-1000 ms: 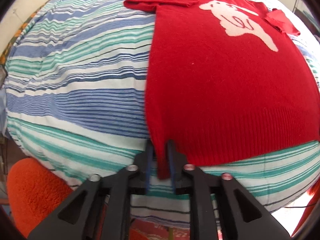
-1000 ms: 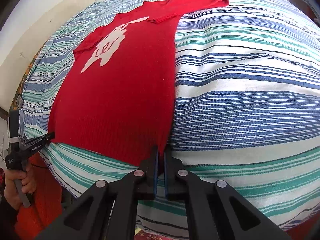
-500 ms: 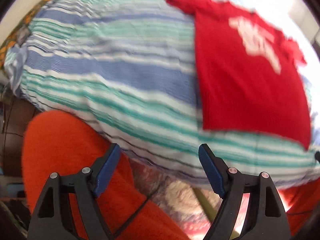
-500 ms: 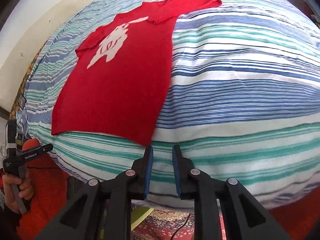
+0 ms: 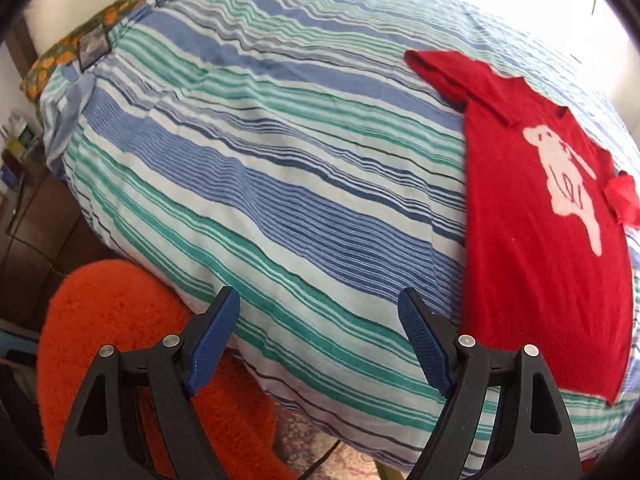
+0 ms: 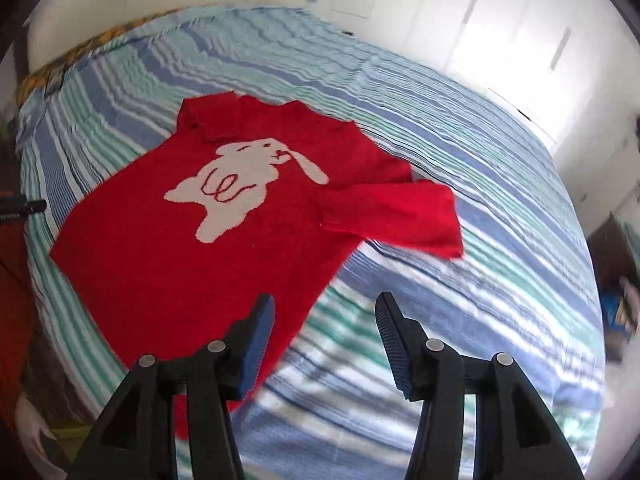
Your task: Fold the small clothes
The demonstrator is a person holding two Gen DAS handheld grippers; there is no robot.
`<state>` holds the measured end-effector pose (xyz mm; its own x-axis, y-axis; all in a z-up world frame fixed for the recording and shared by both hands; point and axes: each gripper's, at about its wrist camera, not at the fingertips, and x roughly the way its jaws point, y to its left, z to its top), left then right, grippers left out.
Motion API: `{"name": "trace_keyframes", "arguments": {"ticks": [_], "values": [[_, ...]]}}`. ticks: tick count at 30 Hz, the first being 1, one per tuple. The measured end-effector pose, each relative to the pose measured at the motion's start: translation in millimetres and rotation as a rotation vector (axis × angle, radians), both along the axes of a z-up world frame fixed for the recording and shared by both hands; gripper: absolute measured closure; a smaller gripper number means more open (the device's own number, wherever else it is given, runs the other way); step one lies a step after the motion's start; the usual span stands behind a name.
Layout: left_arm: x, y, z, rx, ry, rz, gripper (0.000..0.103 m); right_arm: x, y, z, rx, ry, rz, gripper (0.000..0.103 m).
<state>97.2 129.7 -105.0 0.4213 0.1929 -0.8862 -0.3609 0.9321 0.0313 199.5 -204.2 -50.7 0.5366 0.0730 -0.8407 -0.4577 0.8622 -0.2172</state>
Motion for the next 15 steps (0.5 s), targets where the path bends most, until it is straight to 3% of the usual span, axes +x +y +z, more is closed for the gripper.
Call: {"name": "trace_keyframes", "arguments": {"ticks": [4, 9, 11, 12, 15], "values": [[3, 5, -4, 0.000, 0.012, 0.030, 0.020, 69, 30, -53, -0.029, 0.047, 0.037, 0.053], [10, -2, -13, 0.033, 0.048, 0.027, 0.020, 124, 38, -107, -0.059, 0.074, 0.011, 0.054], [10, -3, -13, 0.039, 0.051, 0.024, 0.020, 135, 16, -100, 0.001, 0.048, -0.061, 0.088], [10, -3, -12, 0.037, 0.045, 0.024, 0.020, 137, 0, -88, 0.046, 0.017, -0.104, 0.099], [10, 0, -11, 0.017, 0.030, 0.032, 0.020, 135, -86, -39, 0.207, -0.097, -0.317, 0.099]]}}
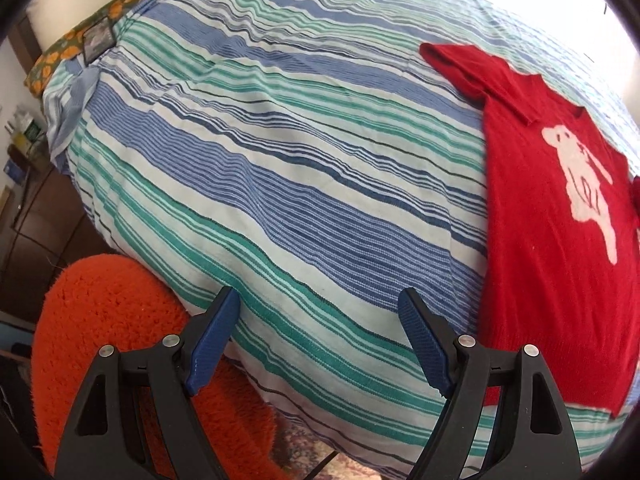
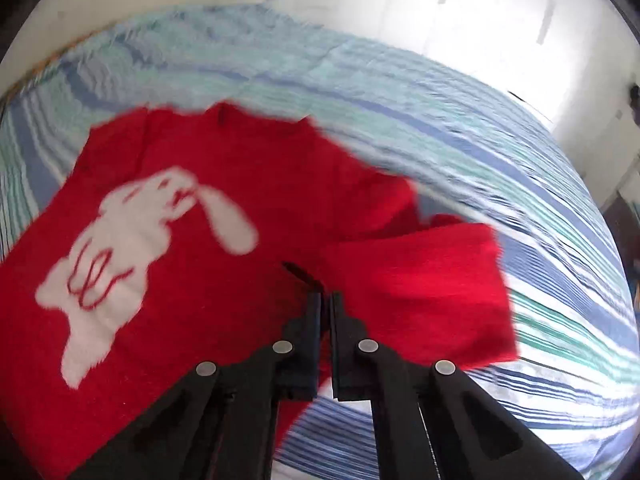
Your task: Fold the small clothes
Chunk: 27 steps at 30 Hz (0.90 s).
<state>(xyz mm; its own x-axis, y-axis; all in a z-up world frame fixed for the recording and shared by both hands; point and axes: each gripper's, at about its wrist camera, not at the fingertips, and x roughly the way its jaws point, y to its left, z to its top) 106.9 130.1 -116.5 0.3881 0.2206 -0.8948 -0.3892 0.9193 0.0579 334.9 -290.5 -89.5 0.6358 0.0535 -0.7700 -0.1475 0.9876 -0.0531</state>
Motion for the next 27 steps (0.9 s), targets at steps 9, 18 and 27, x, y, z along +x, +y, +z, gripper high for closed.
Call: {"name": "trace_keyframes", "arguments": {"ticks": [9, 18, 27], "values": [[2, -8, -4, 0.027, 0.023, -0.002, 0.020, -34, -247, -7, 0.281, 0.075, -0.551, 0.099], [3, -11, -8, 0.057, 0.046, -0.012, 0.019, -46, -265, -14, 0.227, 0.038, -0.676, 0.100], [3, -13, -9, 0.058, 0.057, -0.020, 0.019, -33, -274, -52, -0.166, 0.265, -0.672, 0.103]]}}
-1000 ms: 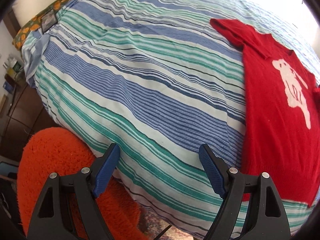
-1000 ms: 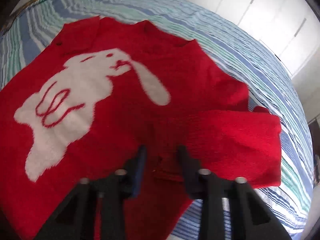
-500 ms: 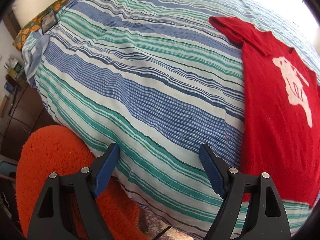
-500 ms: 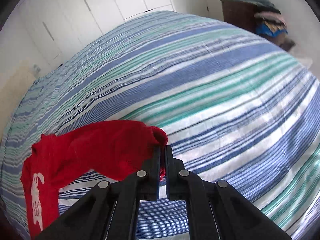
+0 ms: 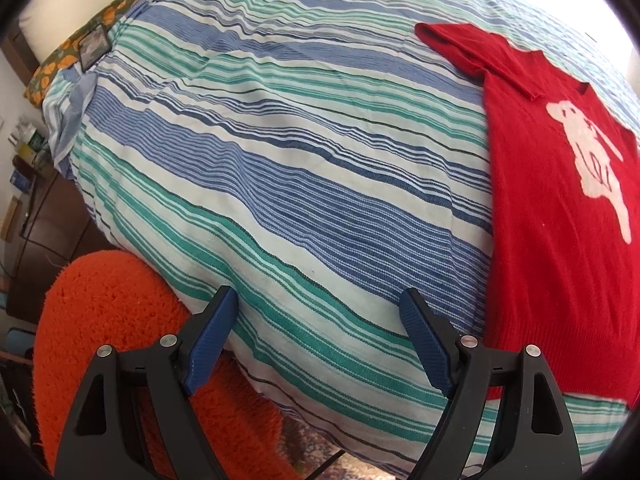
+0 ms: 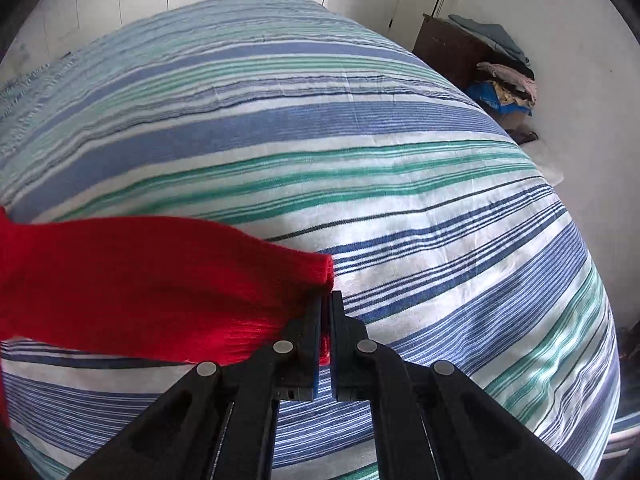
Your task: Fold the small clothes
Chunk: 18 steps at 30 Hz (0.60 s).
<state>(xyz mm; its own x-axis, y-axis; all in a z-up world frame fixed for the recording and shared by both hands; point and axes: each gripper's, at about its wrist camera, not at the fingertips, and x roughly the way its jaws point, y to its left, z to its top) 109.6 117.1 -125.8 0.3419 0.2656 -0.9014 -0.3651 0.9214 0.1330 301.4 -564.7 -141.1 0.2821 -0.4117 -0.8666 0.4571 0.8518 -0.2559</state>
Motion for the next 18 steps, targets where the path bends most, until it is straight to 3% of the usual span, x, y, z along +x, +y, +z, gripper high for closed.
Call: {"name": "trace_keyframes", "arguments": {"ticks": [3, 7, 9, 10, 11, 13, 16, 18], "values": [[0, 0, 0, -0.002, 0.001, 0.001, 0.019, -16, -19, -1, 0.025, -0.012, -0.057, 0.103], [2, -2, -2, 0.010, 0.006, 0.000, 0.018, -43, -42, 8, 0.340, -0.203, -0.117, 0.100], [2, -3, -3, 0.014, 0.007, -0.002, 0.018, -64, -49, 12, 0.490, -0.330, -0.171, 0.072], [2, -3, -3, 0.015, 0.007, -0.002, 0.018, -74, -50, 11, 0.570, -0.381, -0.190, 0.041], [2, -3, -3, 0.014, 0.006, -0.002, 0.018, -83, -49, 6, 0.663, -0.431, -0.202, 0.038], [2, -3, -3, 0.014, 0.005, -0.001, 0.018, -91, -45, -10, 0.839, -0.473, -0.220, 0.039], [2, -4, -3, 0.017, 0.008, -0.002, 0.018, -90, -36, -27, 0.917, -0.539, -0.270, 0.044], [1, -4, -3, 0.016, 0.011, -0.003, 0.018, -79, -38, -35, 0.916, -0.575, -0.299, 0.062]]}}
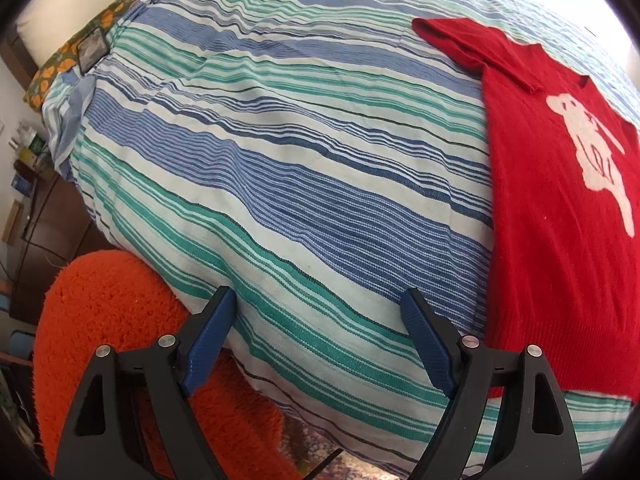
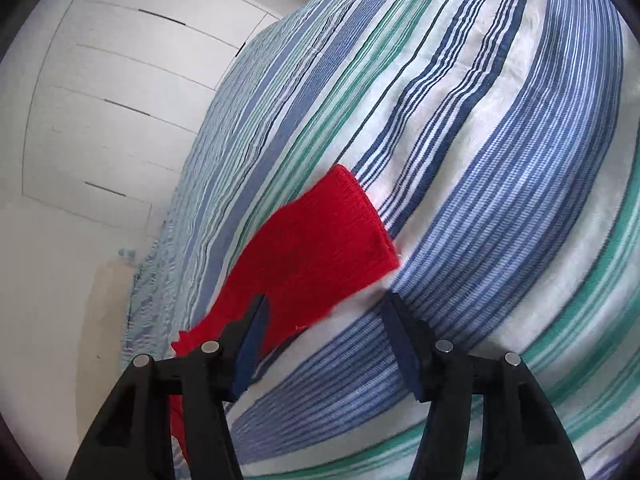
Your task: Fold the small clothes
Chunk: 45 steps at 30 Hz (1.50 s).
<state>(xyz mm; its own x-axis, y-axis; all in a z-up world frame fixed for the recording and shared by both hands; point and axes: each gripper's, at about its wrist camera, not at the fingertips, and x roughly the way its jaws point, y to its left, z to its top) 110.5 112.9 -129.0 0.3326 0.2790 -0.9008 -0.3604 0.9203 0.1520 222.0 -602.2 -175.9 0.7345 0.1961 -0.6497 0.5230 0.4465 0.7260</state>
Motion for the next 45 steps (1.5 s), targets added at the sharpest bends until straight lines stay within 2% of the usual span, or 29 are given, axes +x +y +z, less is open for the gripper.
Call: {"name": "trace_keyframes", "arguments": {"ticks": [1, 2, 4, 5, 6, 9, 11, 12, 13, 15, 16, 17, 21, 24, 27, 31, 34, 37, 39, 41, 43, 45], "values": [[0, 1, 1, -0.004, 0.000, 0.001, 0.018, 7, 3, -3, 0.000, 0.017, 0.003, 0.095], [-1, 1, 1, -0.008, -0.001, 0.003, 0.018, 16, 9, 0, -0.076, 0.088, 0.022, 0.098], [-2, 4, 2, -0.023, -0.007, 0.011, 0.018, 22, 21, 20, -0.324, 0.222, 0.027, 0.099], [-1, 4, 2, -0.024, -0.006, 0.013, 0.018, 23, 24, 26, -0.407, 0.270, 0.016, 0.099], [0, 4, 1, -0.021, -0.001, 0.012, 0.017, 24, 25, 27, -0.447, 0.300, 0.013, 0.099], [1, 1, -1, -0.004, 0.009, 0.001, 0.017, 31, 27, 21, -0.457, 0.359, 0.041, 0.099], [1, 1, -1, -0.008, 0.009, -0.001, 0.016, 36, 37, 23, -0.527, 0.381, 0.072, 0.098], [1, 2, -1, -0.013, 0.009, 0.001, 0.016, 37, 44, 25, -0.556, 0.384, 0.087, 0.096], [2, 3, -1, -0.018, 0.009, 0.003, 0.016, 36, 48, 26, -0.556, 0.374, 0.102, 0.087], [1, 4, -1, -0.027, 0.005, 0.006, 0.016, 35, 49, 27, -0.516, 0.359, 0.111, 0.064], [1, 4, 0, -0.031, 0.002, 0.007, 0.016, 29, 49, 31, -0.496, 0.342, 0.111, 0.043], [0, 5, 1, -0.038, -0.003, 0.007, 0.016, 22, 46, 37, -0.500, 0.335, 0.104, 0.033], [-4, 10, 5, -0.076, -0.032, 0.004, 0.016, -21, 45, 69, -0.596, 0.342, 0.076, 0.033], [-7, 12, 7, -0.100, -0.050, -0.001, 0.016, -55, 87, 97, -0.678, 0.292, 0.139, 0.033], [-11, 12, 10, -0.119, -0.066, -0.009, 0.016, -74, 157, 122, -0.690, 0.173, 0.304, 0.033], [-17, 13, 15, -0.143, -0.090, -0.023, 0.016, -98, 286, 134, -0.597, -0.014, 0.624, 0.033], [-23, 10, 23, -0.137, -0.119, -0.045, 0.016, -109, 367, 125, -0.570, -0.069, 0.840, 0.033], [-28, 1, 37, -0.085, -0.149, -0.098, 0.016, -123, 420, 96, -0.574, -0.055, 0.975, 0.033], [-24, -8, 47, -0.053, -0.164, -0.153, 0.016, -136, 420, 67, -0.569, 0.001, 0.998, 0.033], [-13, -25, 62, -0.004, -0.192, -0.256, 0.016, -133, 413, 44, -0.565, 0.086, 1.000, 0.033], [10, -47, 82, 0.059, -0.230, -0.368, 0.014, -130, 398, 35, -0.546, 0.111, 0.996, 0.033], [40, -69, 97, 0.094, -0.255, -0.474, 0.008, -136, 393, 40, -0.520, 0.099, 0.990, 0.033]]}}
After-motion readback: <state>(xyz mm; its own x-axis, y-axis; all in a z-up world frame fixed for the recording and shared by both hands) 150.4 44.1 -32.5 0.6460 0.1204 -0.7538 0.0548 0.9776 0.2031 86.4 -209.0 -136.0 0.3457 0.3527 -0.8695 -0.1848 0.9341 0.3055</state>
